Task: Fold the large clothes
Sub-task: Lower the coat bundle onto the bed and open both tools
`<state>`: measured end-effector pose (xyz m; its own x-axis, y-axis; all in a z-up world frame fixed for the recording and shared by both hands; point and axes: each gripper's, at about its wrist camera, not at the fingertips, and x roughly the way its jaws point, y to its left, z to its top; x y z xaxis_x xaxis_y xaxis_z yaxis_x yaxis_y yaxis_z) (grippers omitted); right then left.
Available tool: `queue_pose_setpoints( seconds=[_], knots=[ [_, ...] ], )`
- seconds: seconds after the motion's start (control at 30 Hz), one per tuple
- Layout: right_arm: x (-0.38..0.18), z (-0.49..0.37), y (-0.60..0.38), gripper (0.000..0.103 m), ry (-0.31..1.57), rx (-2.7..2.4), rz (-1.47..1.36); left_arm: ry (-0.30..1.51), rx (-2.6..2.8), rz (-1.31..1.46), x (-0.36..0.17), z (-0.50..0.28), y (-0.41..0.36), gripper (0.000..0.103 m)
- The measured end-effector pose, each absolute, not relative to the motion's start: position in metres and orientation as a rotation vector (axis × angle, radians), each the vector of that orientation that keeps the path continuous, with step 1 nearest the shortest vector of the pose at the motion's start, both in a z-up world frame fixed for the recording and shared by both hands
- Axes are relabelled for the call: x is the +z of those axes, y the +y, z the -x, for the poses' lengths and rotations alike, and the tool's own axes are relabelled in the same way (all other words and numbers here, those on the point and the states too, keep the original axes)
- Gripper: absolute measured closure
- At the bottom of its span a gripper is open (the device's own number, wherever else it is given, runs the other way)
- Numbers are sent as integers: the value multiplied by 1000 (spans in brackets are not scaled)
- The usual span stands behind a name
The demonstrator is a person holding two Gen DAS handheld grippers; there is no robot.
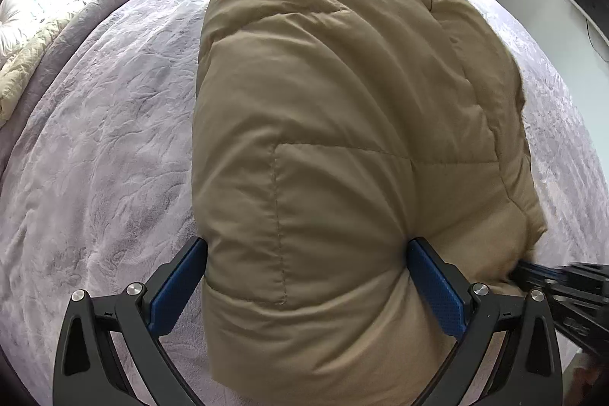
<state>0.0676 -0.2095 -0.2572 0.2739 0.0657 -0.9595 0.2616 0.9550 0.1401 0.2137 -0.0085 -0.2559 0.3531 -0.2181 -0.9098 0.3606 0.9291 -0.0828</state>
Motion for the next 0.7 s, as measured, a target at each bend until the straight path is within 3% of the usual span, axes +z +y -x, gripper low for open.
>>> queue_pose_setpoints(
  seconds=[0.17, 0.7],
  knots=[
    [-284, -82, -210, 96, 1338, -165, -326, 1165, -370, -144, -256, -215, -9, 0],
    [-250, -92, -230, 96, 1362, -119, -454, 1246, -327, -72, -245, -217, 3, 0]
  ],
)
